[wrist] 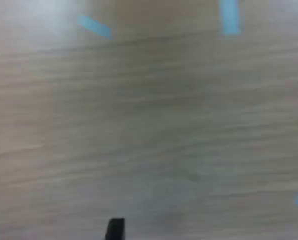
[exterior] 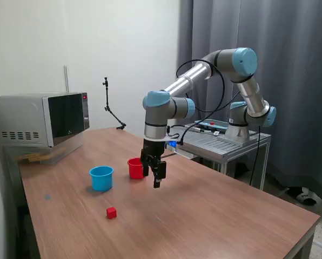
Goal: Place red objects in the red bin, and blue objects in the blue bin.
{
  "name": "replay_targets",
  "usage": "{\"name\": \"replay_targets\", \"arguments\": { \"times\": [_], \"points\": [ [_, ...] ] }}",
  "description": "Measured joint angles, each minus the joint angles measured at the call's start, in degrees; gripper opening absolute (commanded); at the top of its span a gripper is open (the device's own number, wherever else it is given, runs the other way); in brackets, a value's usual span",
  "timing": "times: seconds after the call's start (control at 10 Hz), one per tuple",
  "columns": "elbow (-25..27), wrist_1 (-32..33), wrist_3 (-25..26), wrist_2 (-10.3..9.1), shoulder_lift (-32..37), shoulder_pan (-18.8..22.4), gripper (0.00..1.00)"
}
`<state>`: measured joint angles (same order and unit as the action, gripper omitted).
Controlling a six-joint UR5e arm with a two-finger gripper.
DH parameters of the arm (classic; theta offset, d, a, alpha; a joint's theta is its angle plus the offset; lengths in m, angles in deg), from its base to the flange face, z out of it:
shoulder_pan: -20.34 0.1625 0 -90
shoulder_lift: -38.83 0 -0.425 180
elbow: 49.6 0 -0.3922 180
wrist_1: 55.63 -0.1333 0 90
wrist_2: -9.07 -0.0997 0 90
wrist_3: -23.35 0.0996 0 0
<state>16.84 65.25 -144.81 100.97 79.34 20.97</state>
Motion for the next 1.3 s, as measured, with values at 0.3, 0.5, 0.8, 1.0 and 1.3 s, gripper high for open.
{"name": "replay_targets", "arguments": {
  "times": [0.3,0.5,0.8,1.0,1.3],
  "points": [
    [-6.0,0.1,-2.6,-0.13,-2.6,0.0,1.0],
    [-11.5,0.2,-6.6,-0.72,-5.5,-1.7,1.0],
    [-17.0,-1.0,-14.9,-5.14,-9.8,-3.0,1.0],
    [-19.7,-2.9,-17.7,-6.18,-12.5,-3.3,1.0],
    [-22.8,-3.4,-19.5,-6.45,-14.8,-3.4,1.0]
  ]
}}
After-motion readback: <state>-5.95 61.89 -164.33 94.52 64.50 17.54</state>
